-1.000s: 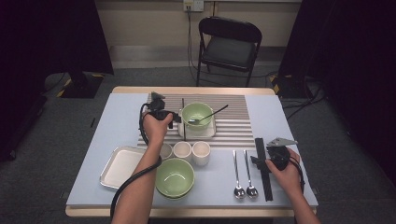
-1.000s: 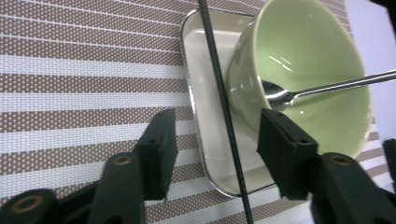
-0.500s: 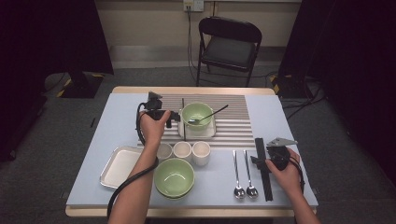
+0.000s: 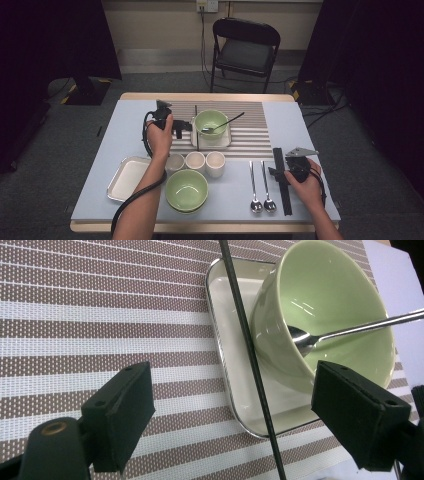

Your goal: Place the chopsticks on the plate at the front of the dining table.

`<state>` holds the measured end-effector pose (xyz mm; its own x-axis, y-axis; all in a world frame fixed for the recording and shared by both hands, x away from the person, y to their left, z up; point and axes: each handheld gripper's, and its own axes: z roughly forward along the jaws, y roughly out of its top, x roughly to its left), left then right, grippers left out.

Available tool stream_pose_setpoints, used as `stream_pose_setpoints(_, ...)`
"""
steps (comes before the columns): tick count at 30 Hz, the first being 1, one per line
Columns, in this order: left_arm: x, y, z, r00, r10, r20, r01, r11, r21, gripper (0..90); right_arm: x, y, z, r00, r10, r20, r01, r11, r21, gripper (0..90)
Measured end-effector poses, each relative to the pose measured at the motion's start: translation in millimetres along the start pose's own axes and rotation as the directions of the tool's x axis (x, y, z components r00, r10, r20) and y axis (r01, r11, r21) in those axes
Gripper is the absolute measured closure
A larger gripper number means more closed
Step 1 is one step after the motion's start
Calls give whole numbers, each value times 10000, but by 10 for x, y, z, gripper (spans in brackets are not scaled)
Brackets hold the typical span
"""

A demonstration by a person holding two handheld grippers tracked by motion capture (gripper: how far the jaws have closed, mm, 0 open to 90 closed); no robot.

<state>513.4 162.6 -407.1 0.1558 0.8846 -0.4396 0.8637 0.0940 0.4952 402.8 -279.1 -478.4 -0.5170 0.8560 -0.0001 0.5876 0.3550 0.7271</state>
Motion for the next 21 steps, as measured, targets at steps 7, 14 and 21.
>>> stream_pose_setpoints(7, -19, -27, -33, 9994, 325, -81, -324, 9994, 78, 169, 0, 0, 1, 10000, -9, 7, 9, 10000, -15, 155)
stream_pose_setpoints(14, -74, -51, -89, 9944, 1054, 16, -1055, 9941, 256, 171, 1, 0, 0, 10000, 9, 13, -9, 10000, 1, 155)
stream_pose_setpoints(21, -105, -106, -108, 9902, 1379, 240, -1387, 9897, 357, 171, 0, 1, 1, 10000, -22, 11, 22, 10000, -13, 155)
